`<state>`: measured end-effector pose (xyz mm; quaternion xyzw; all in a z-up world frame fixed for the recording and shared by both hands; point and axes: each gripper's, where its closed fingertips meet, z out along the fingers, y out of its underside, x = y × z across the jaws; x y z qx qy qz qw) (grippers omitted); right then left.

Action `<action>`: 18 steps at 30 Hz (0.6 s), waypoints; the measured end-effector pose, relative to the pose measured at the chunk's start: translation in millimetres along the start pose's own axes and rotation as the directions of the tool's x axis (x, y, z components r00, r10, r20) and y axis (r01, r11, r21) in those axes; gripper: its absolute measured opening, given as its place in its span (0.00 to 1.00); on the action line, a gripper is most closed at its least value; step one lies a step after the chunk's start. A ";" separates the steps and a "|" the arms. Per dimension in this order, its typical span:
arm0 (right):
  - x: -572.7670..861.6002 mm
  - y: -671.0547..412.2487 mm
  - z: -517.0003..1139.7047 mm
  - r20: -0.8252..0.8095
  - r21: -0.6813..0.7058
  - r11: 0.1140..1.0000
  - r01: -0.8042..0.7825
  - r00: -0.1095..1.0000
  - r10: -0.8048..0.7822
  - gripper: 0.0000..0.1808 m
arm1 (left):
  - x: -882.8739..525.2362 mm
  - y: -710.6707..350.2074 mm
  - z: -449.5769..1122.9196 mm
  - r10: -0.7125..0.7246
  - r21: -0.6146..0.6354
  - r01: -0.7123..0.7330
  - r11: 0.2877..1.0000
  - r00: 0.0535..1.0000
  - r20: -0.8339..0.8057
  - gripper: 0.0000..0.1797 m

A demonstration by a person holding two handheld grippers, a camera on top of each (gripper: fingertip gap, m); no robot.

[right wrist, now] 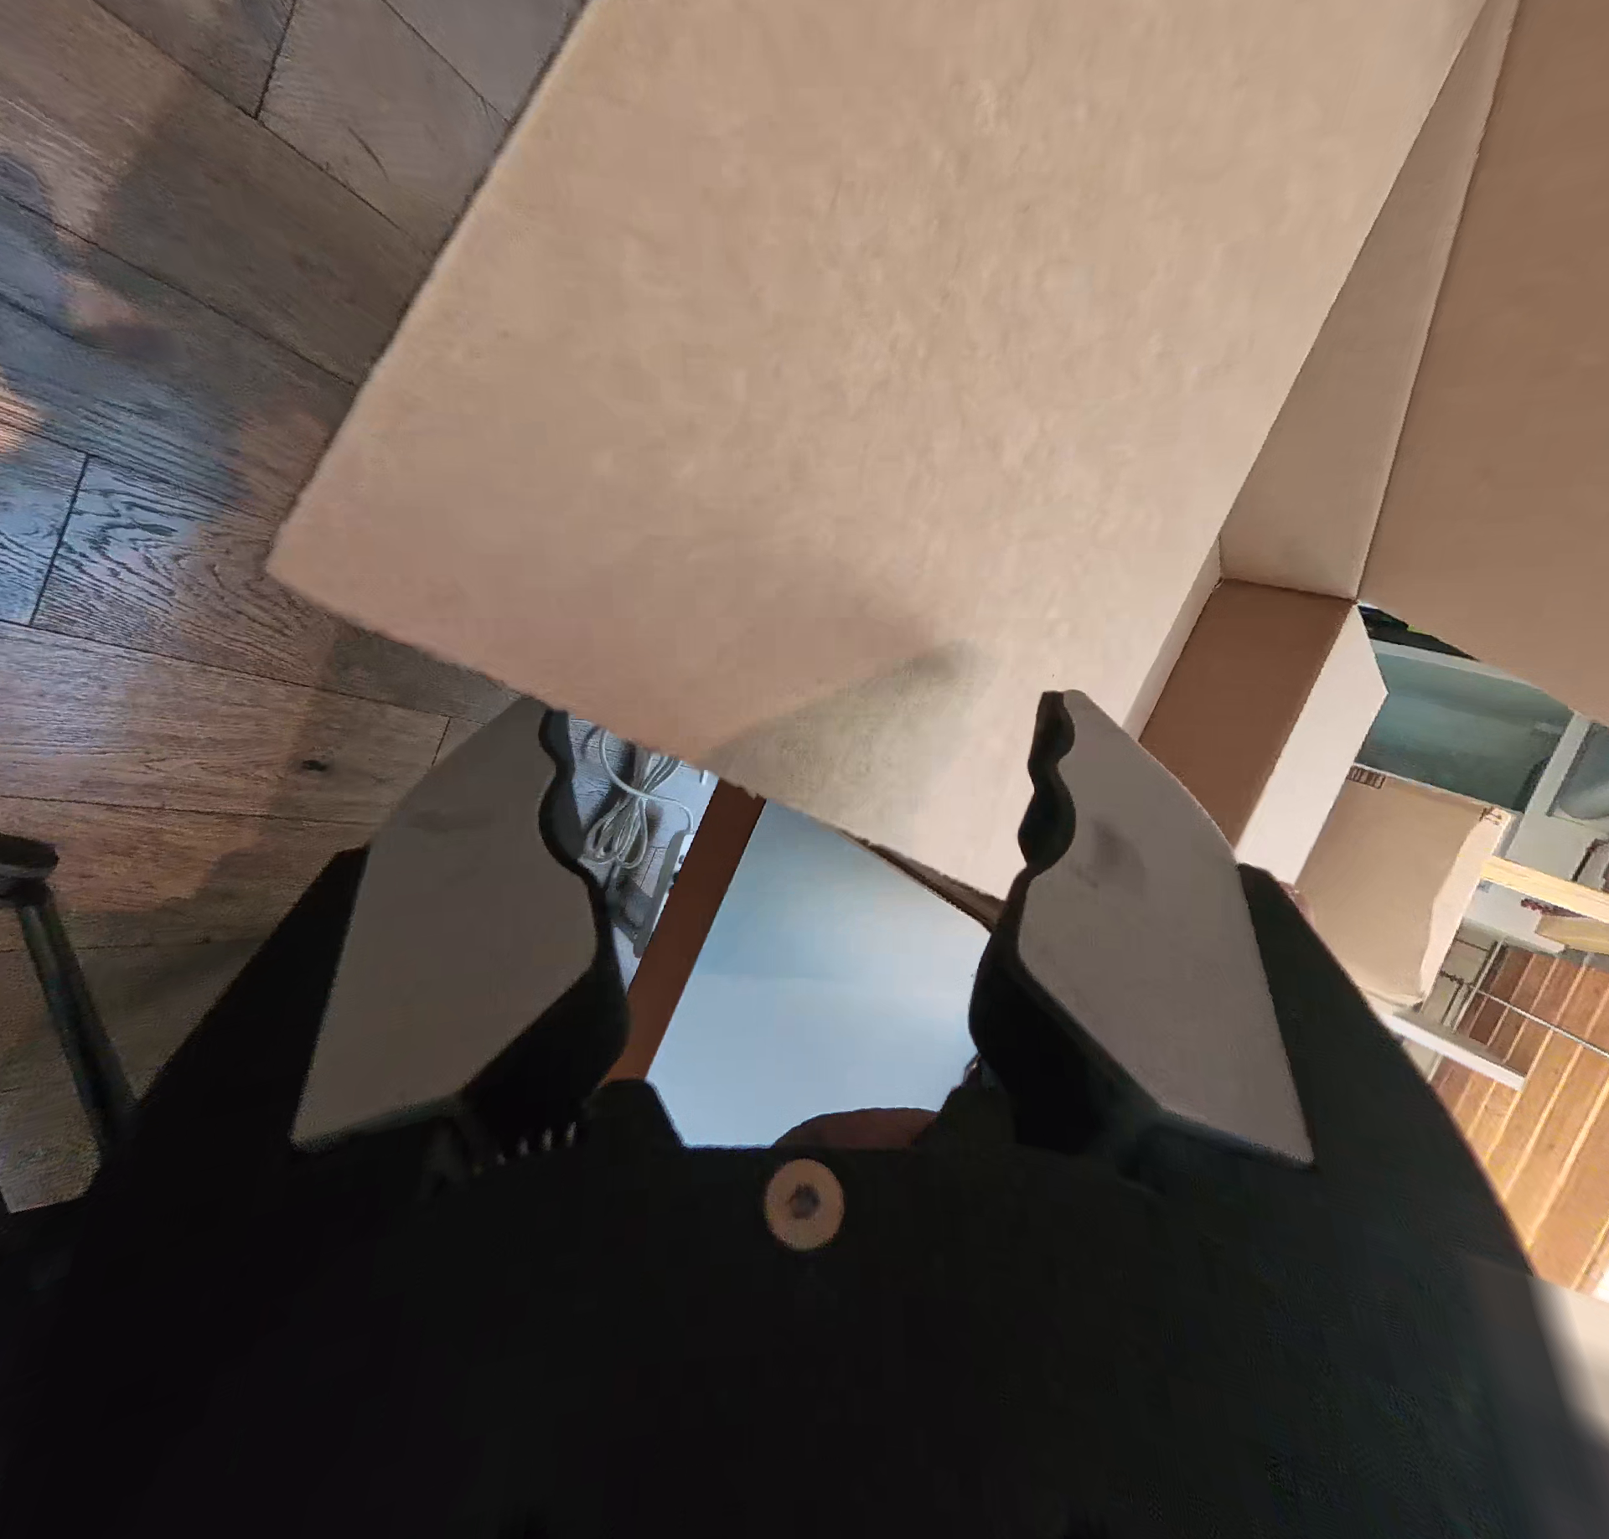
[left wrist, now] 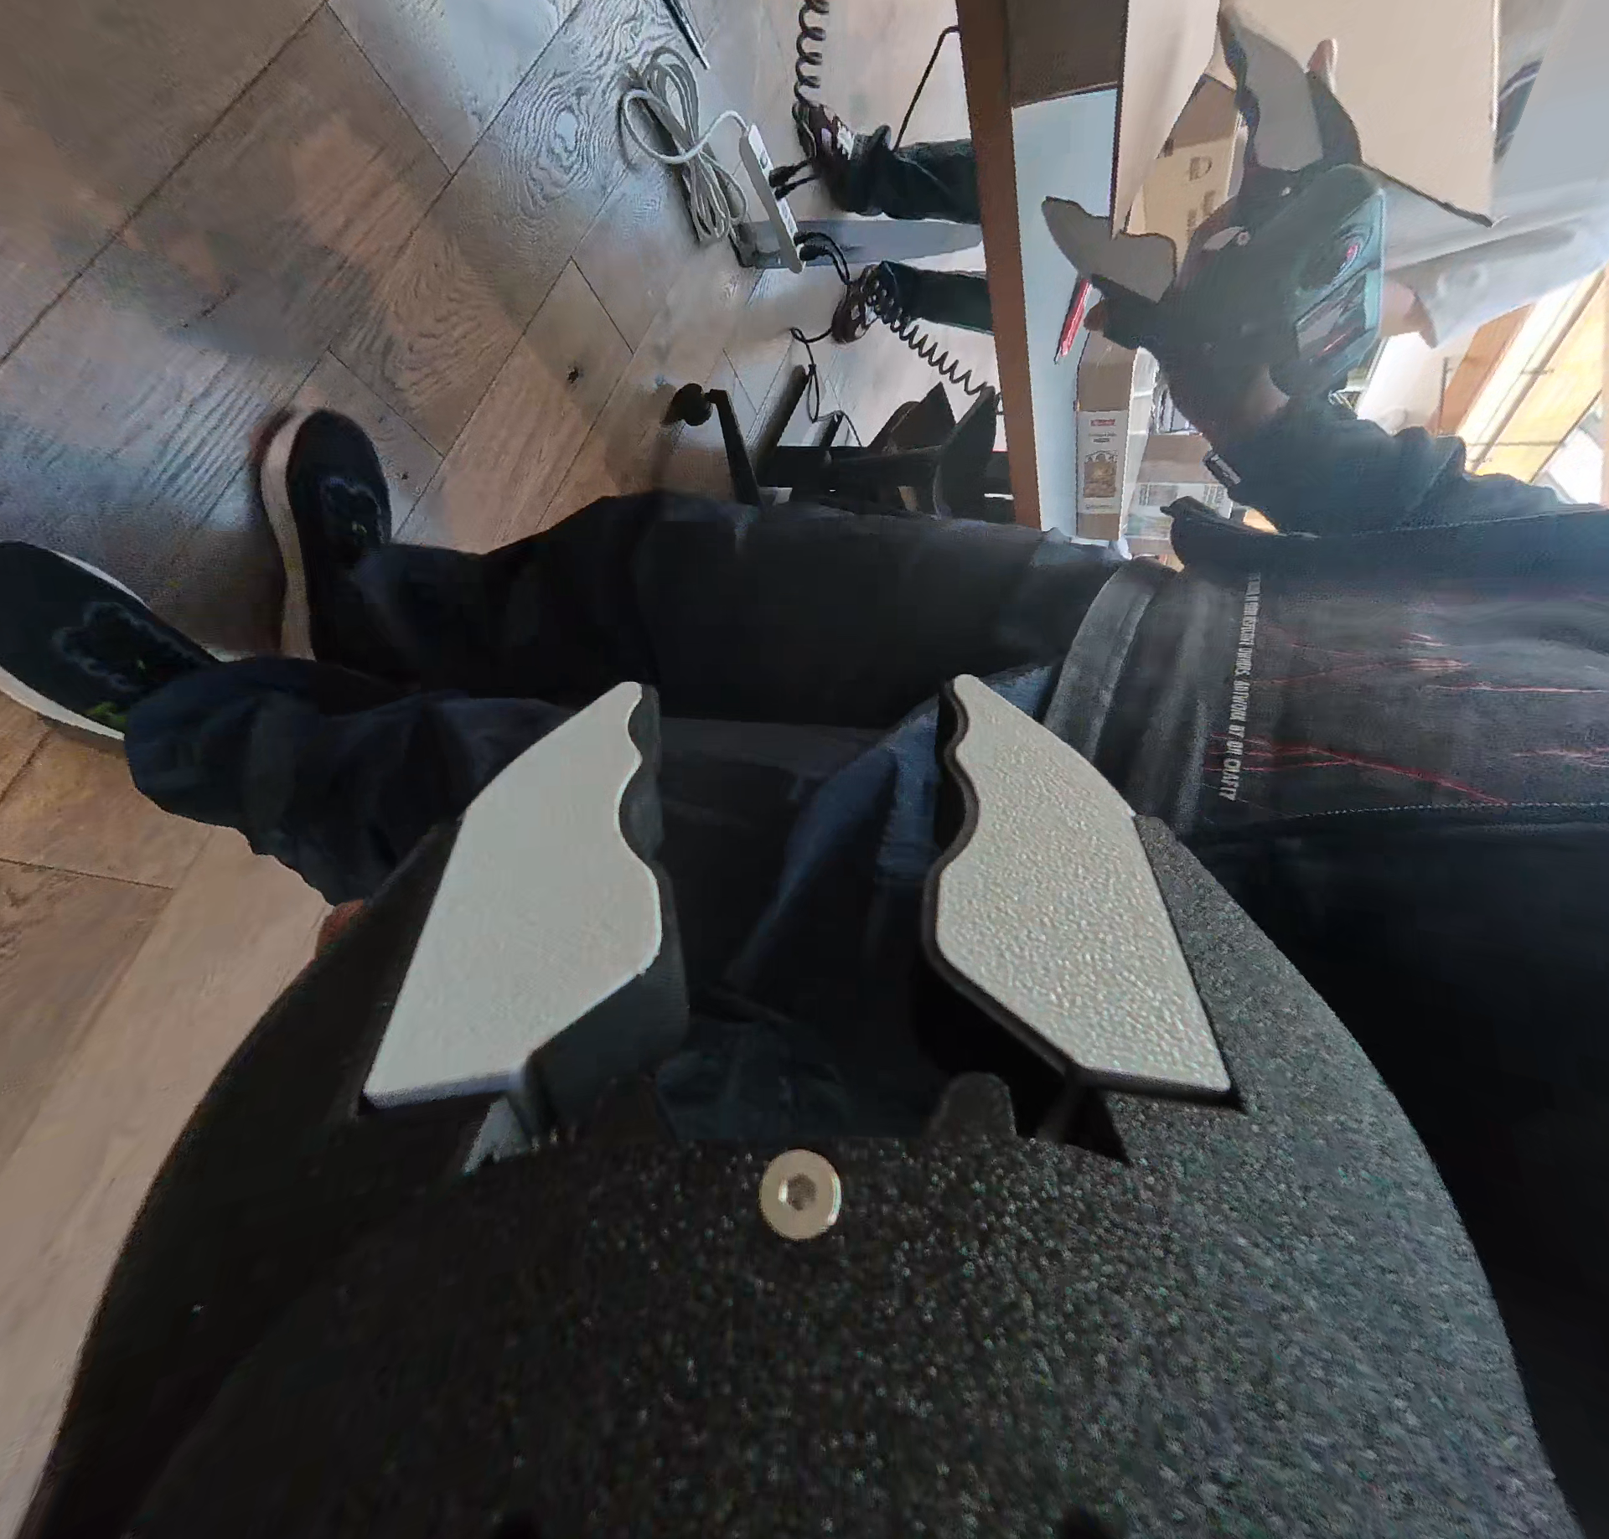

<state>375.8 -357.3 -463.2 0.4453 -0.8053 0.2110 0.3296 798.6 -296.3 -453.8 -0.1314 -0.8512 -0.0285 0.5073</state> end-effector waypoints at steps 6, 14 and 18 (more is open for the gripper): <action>5.5 6.4 27.6 -0.019 0.039 0.999 -0.028 0.999 0.029 0.53 | -2.4 -49.3 28.9 -0.046 -0.080 0.048 0.996 0.999 0.019 0.34; 21.0 -9.7 40.0 -0.104 0.169 0.984 0.046 0.994 -0.028 0.48 | 30.4 -82.7 90.5 -0.023 -0.246 0.029 0.969 0.999 0.026 0.34; 19.2 -13.9 51.8 -0.156 0.184 0.974 0.134 0.982 -0.106 0.47 | 56.5 -118.9 114.6 0.027 -0.302 -0.028 0.953 1.000 -0.007 0.34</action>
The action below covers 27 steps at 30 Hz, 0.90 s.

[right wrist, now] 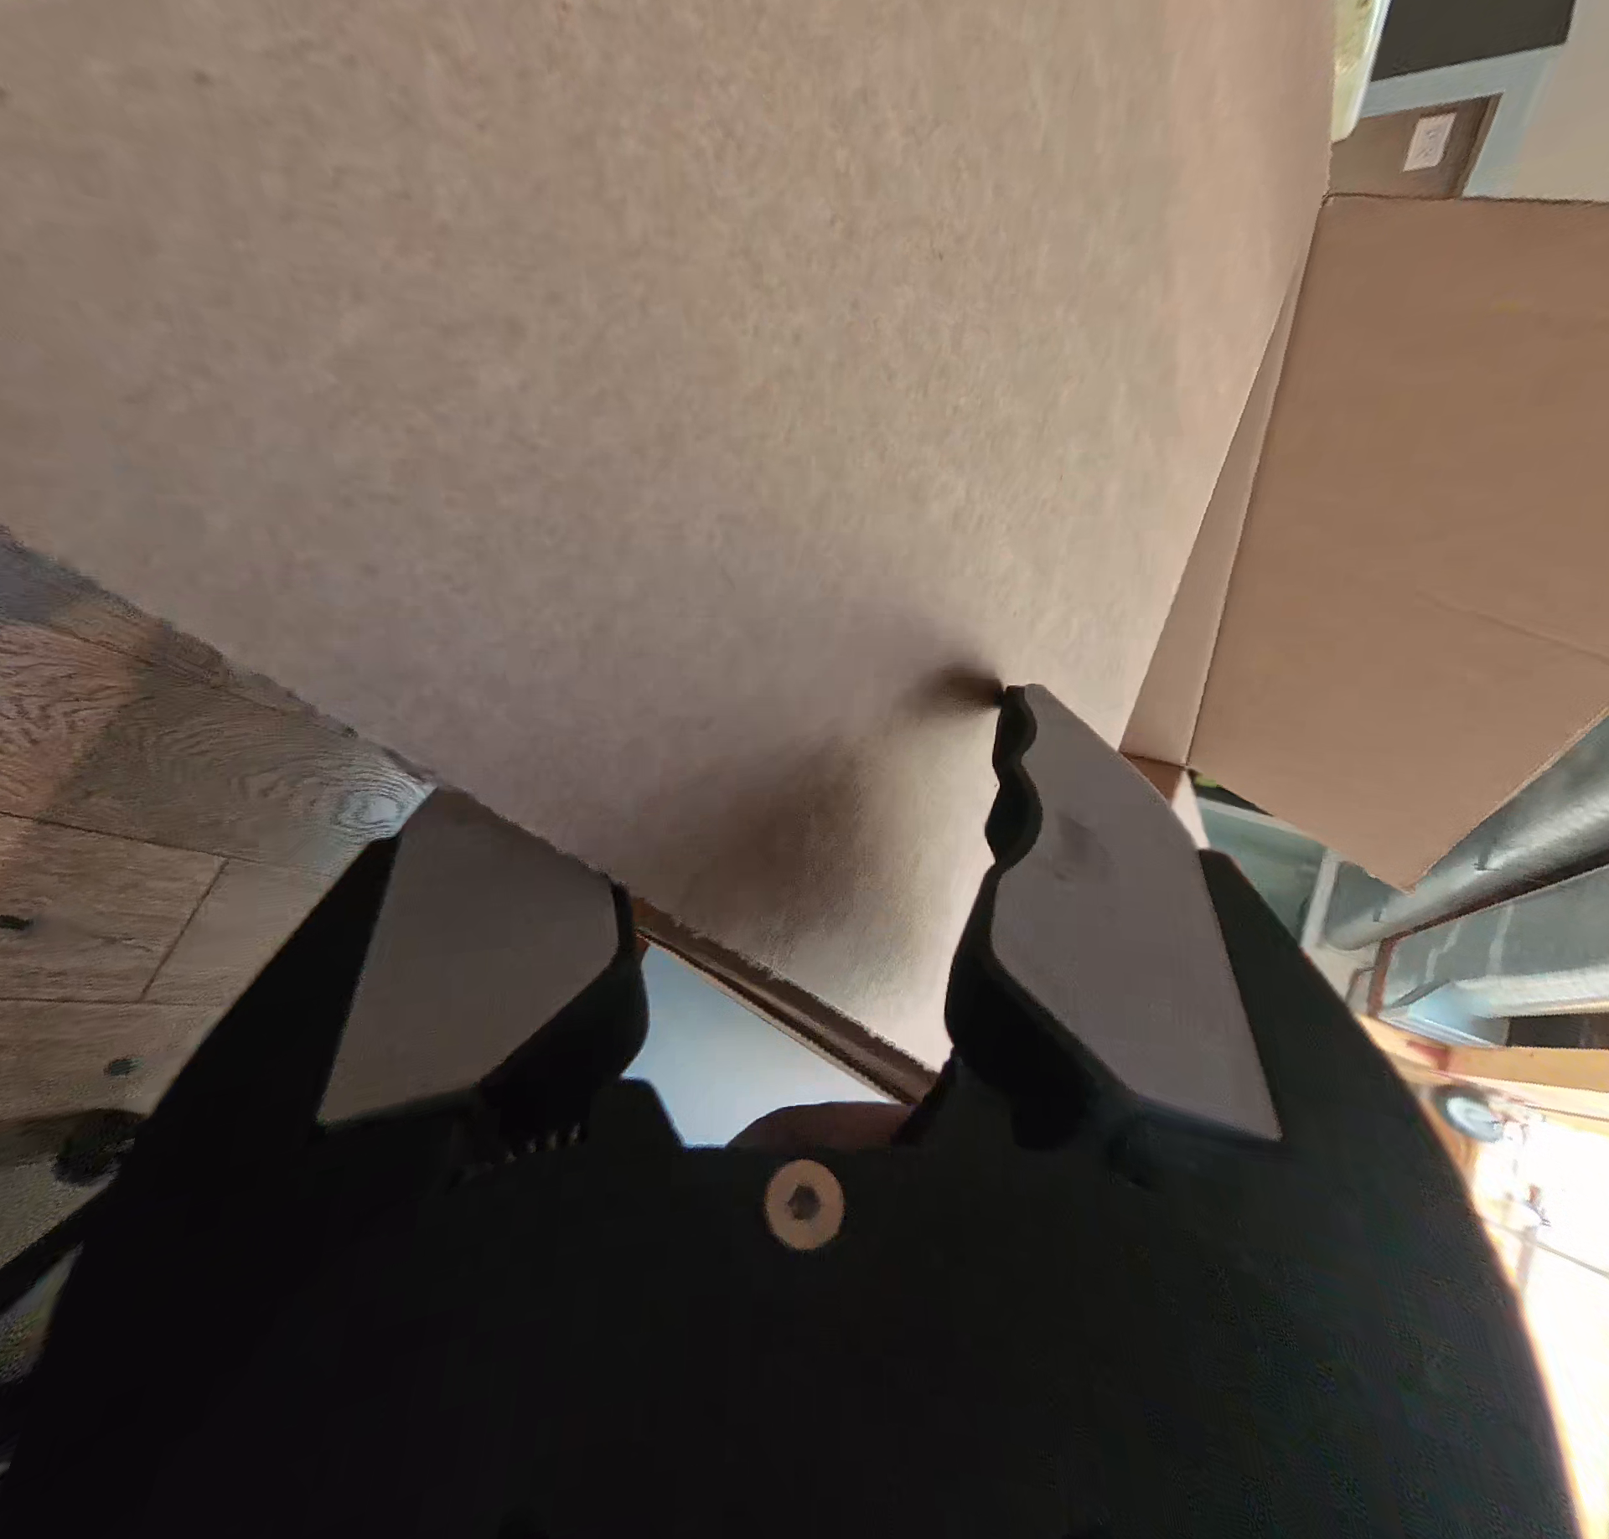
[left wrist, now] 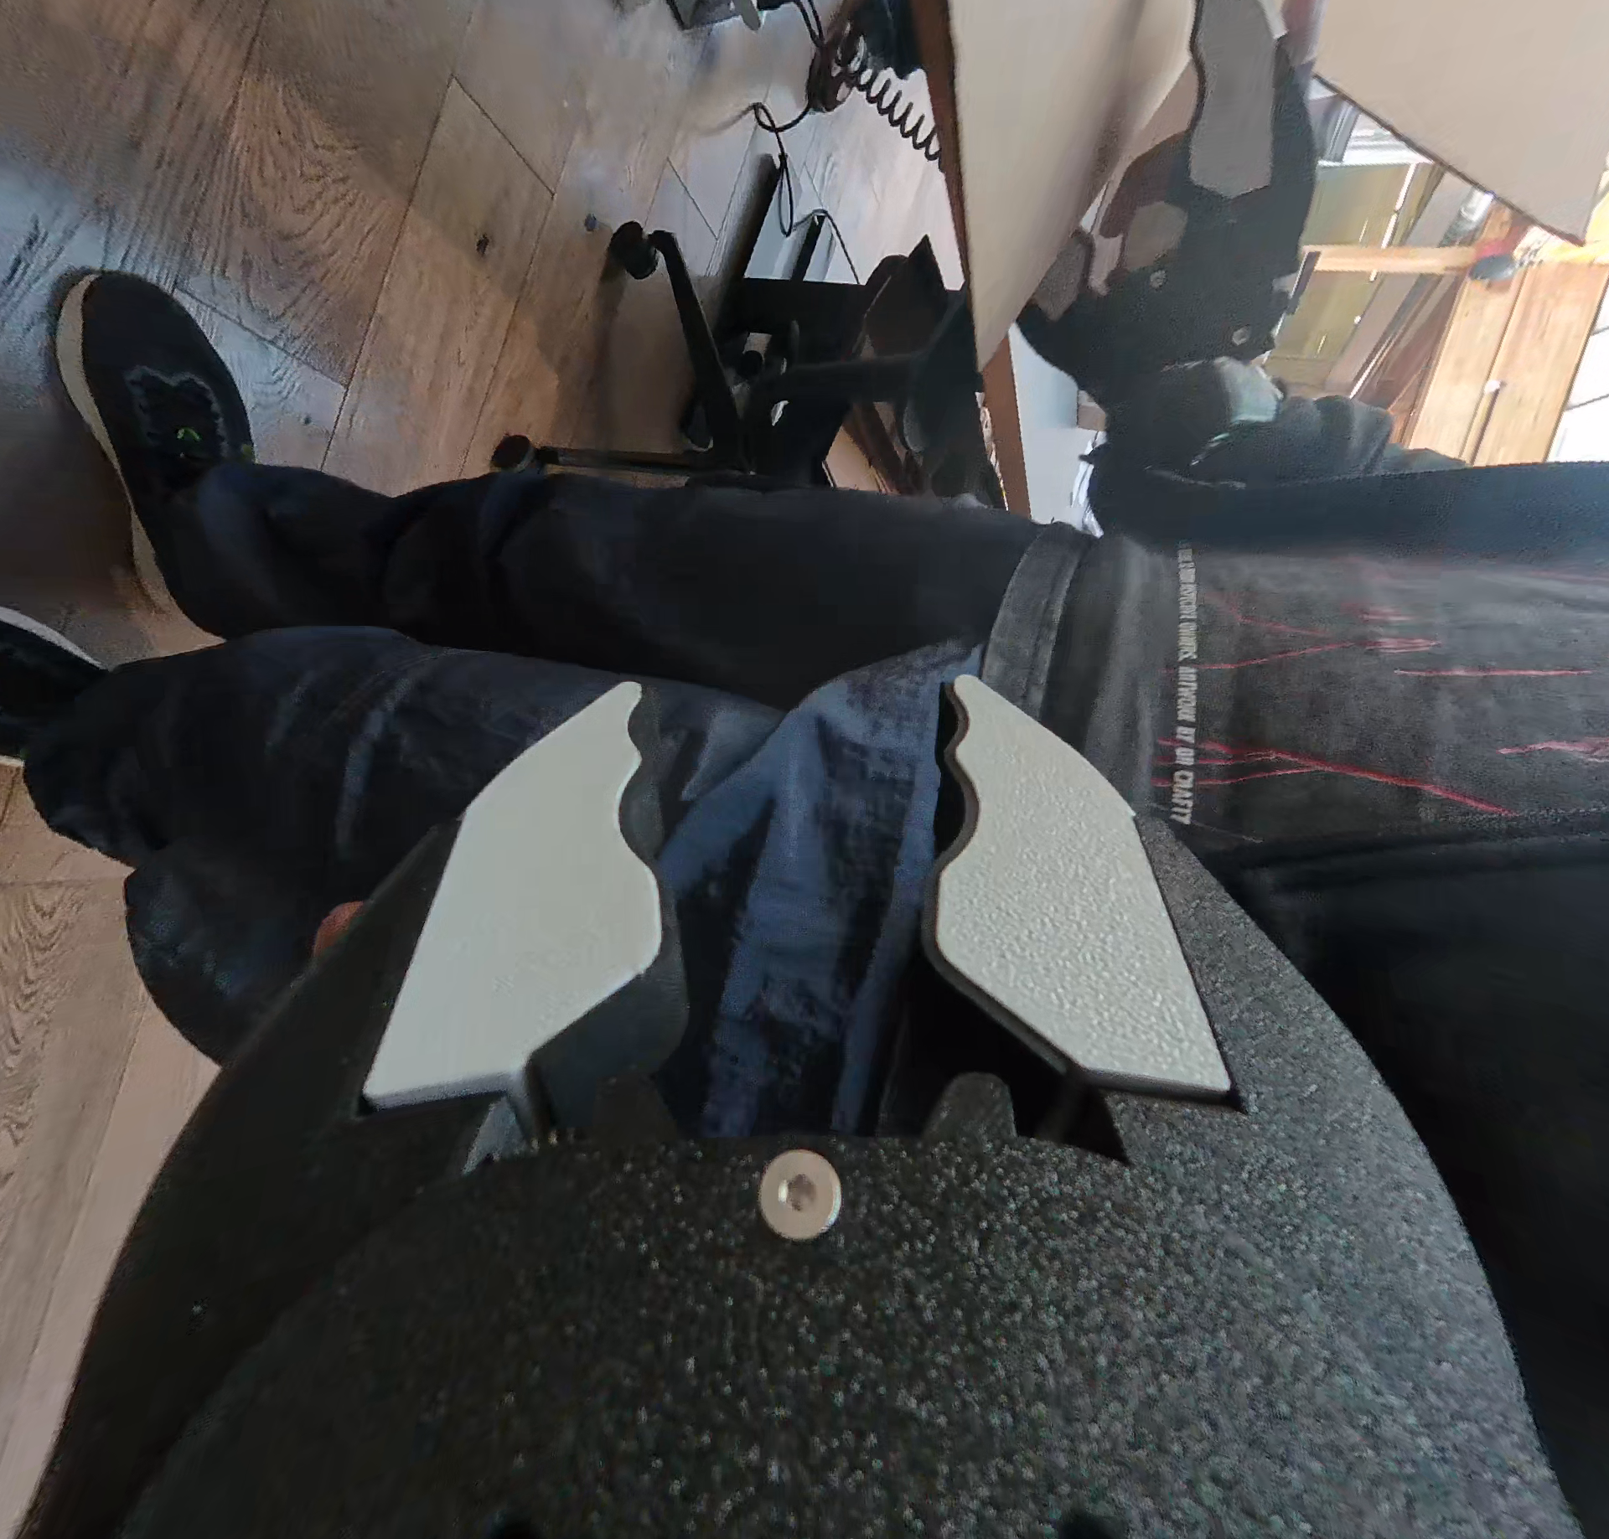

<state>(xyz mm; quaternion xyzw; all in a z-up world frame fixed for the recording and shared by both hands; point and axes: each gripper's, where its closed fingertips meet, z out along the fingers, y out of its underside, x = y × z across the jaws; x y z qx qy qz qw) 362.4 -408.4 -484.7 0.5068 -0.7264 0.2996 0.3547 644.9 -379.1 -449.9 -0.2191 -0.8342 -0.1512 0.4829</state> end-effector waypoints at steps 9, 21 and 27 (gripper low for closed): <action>62.7 -21.8 -12.0 -0.178 0.085 0.996 -0.033 0.983 0.047 0.11 | 31.5 -50.5 17.4 0.097 -0.127 -0.102 0.987 0.994 -0.047 0.34; 265.5 -25.2 -69.9 -0.200 0.078 0.919 -0.386 0.897 0.394 0.01 | -2.9 -88.6 -15.0 0.062 0.022 -0.060 0.998 0.989 -0.132 0.31; 405.4 -27.1 -122.1 -0.332 0.159 0.892 -0.423 0.828 0.451 0.02 | -14.0 -99.3 -29.4 0.052 0.112 -0.029 0.993 0.978 -0.204 0.30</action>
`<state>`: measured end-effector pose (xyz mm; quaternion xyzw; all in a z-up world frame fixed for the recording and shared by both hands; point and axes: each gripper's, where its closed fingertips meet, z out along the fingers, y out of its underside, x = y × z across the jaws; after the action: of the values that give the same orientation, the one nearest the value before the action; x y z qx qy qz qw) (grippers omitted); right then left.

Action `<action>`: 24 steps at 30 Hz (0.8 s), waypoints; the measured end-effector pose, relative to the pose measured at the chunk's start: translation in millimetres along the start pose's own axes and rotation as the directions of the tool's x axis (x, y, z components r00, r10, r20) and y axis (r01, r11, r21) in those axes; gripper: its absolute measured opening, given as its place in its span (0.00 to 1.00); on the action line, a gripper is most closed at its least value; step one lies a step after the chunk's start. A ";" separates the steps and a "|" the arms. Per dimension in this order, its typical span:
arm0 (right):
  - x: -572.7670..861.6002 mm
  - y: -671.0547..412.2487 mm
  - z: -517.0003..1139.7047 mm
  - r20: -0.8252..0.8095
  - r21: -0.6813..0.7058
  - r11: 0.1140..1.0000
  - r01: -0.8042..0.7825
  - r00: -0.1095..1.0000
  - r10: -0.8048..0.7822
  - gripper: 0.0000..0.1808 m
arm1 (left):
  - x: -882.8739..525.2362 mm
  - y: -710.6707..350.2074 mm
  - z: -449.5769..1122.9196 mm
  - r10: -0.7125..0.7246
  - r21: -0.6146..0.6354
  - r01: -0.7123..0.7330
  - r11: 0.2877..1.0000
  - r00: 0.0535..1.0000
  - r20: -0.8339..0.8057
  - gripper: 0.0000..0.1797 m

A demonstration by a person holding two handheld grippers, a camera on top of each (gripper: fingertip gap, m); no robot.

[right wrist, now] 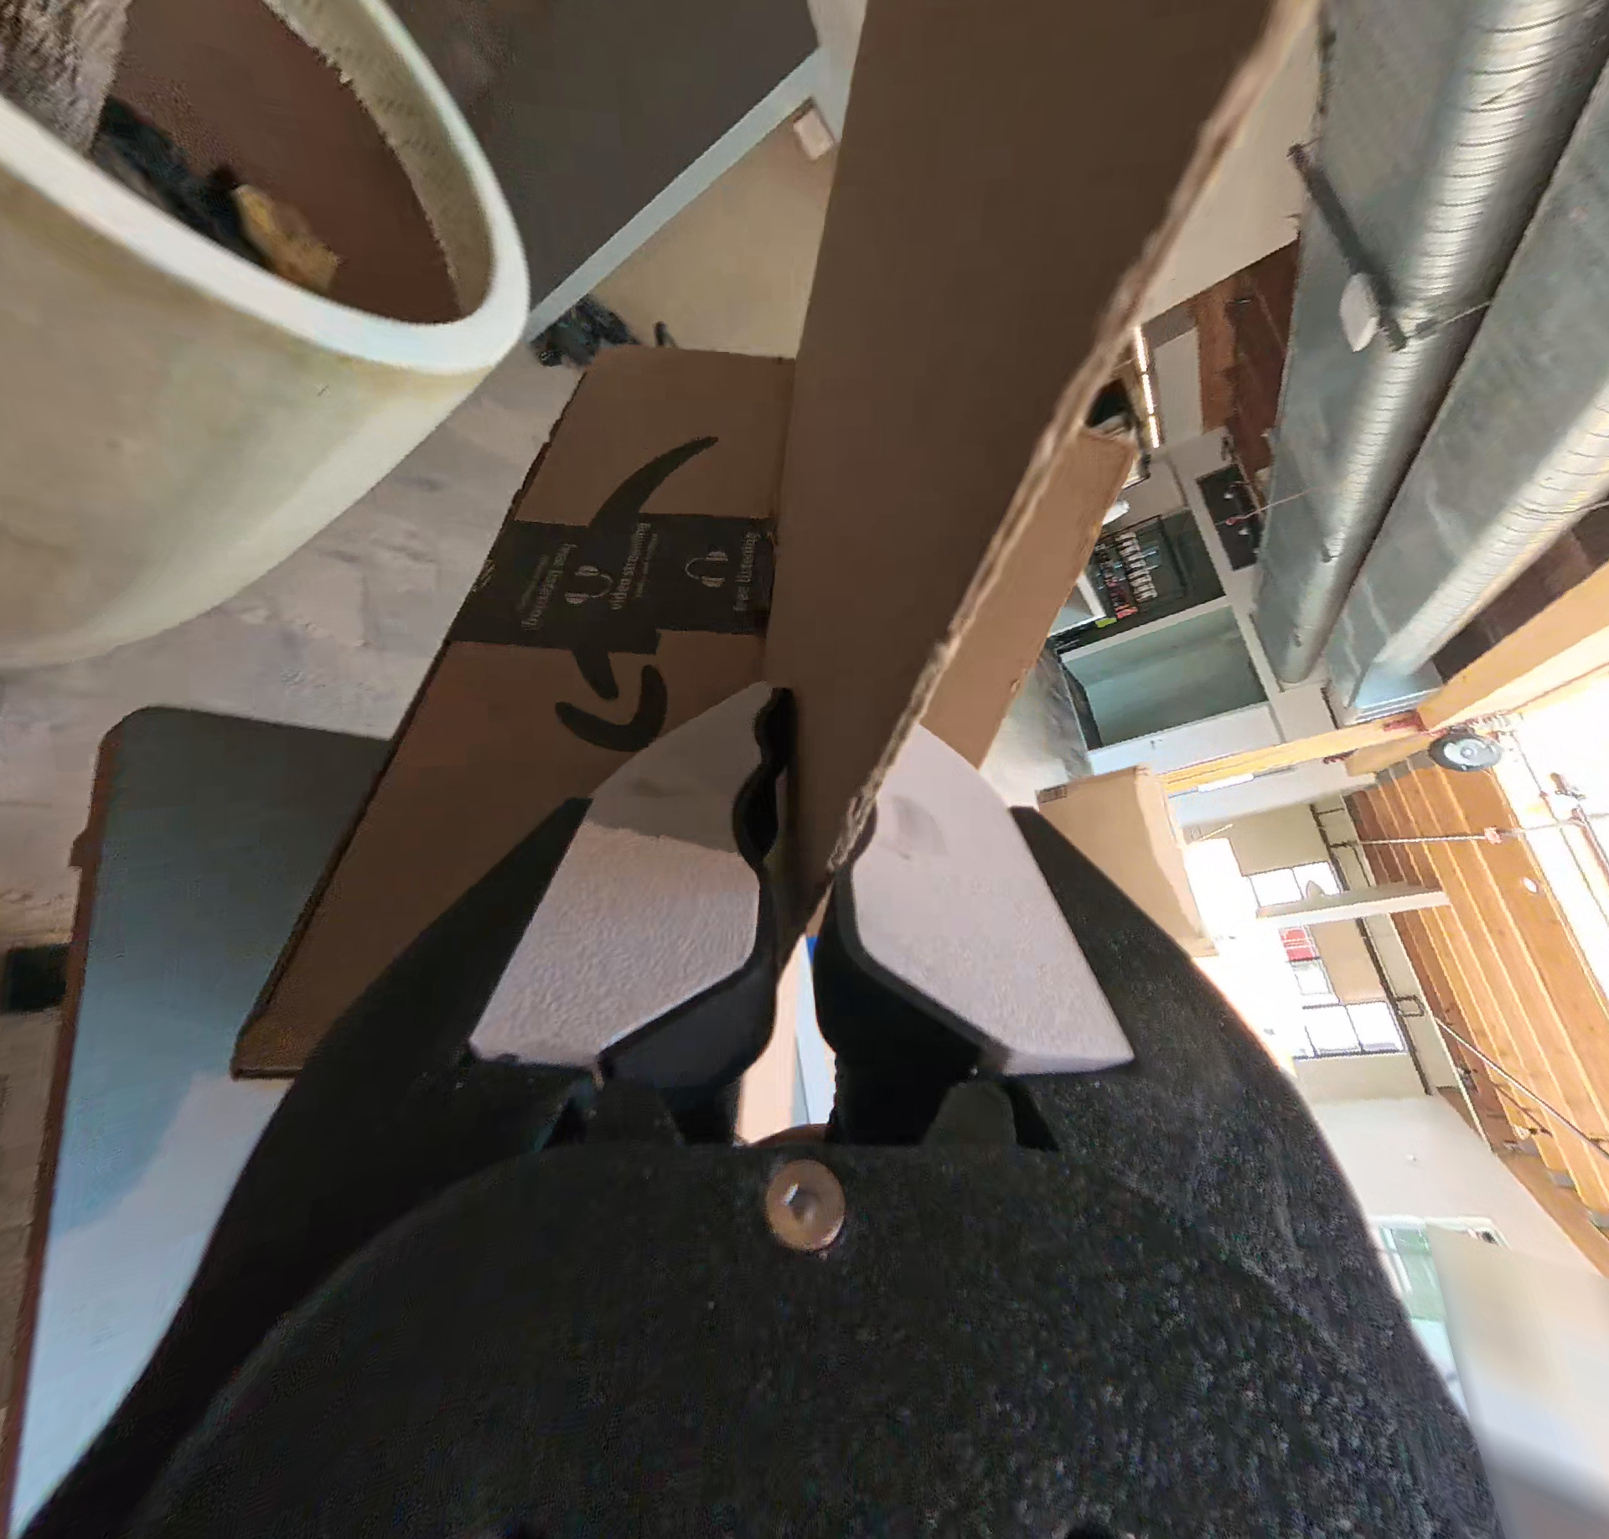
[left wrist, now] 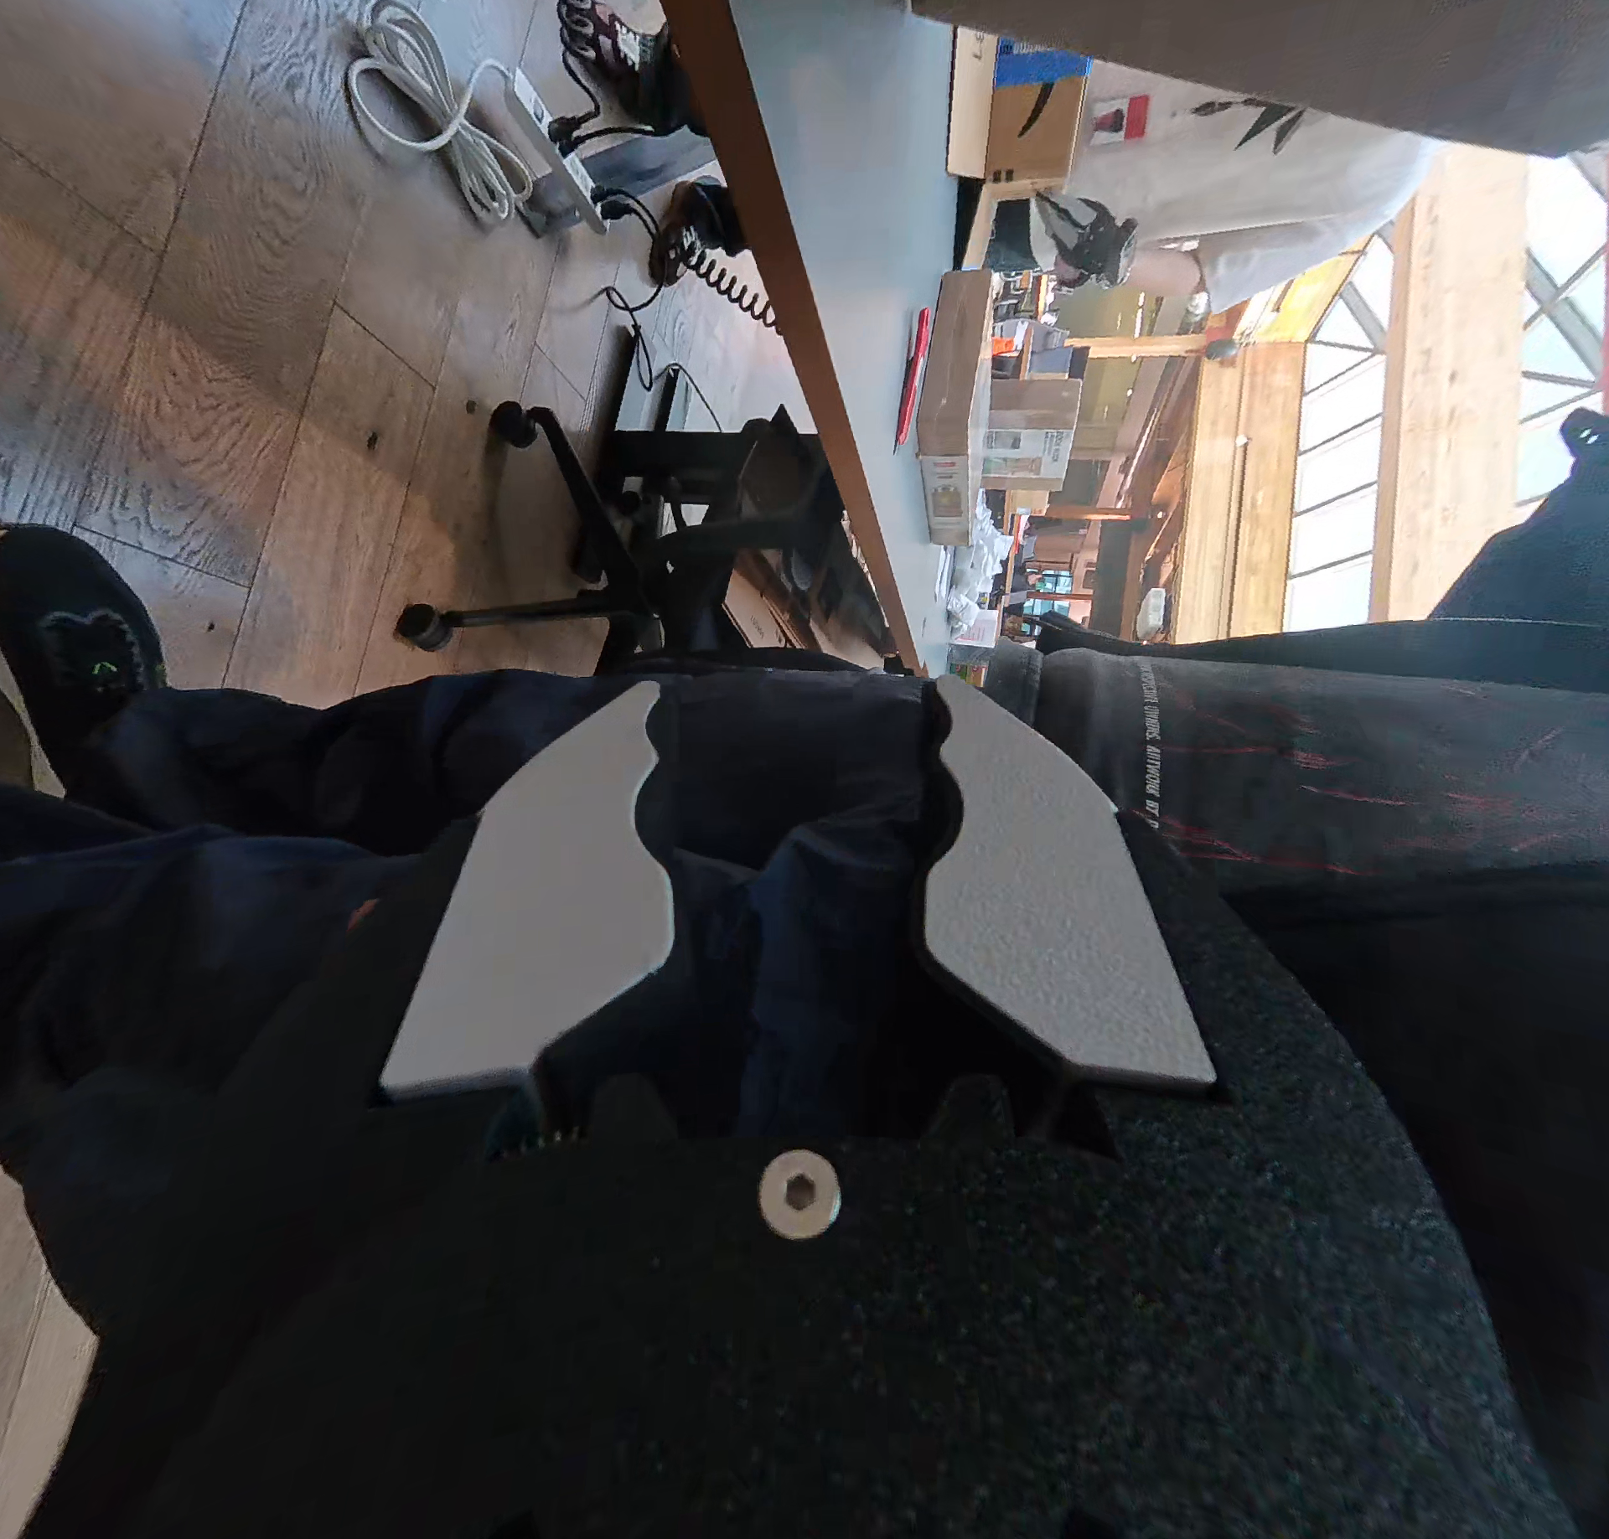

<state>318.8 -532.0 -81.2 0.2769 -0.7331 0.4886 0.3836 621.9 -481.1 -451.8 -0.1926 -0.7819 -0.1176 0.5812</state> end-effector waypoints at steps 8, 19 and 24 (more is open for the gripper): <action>137.1 -63.0 -5.0 -0.113 0.068 0.982 -0.177 0.976 0.184 0.03 | 28.6 -33.8 3.7 0.106 0.031 -0.103 0.994 0.987 -0.117 0.30; 232.9 -117.1 -85.0 -0.057 0.317 0.873 -0.371 0.911 0.408 0.04 | 100.9 -108.6 -3.6 0.281 0.091 -0.266 0.960 0.929 -0.239 0.31; 262.5 -134.8 -116.1 0.056 0.395 0.770 -0.501 0.850 0.524 0.04 | 113.3 -134.6 -15.1 0.320 0.155 -0.291 0.944 0.922 -0.219 0.31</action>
<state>312.9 -482.0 232.0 0.1238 -0.6554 0.7197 0.1929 547.7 -589.5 -333.8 -0.2613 -0.6715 -0.0008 0.6934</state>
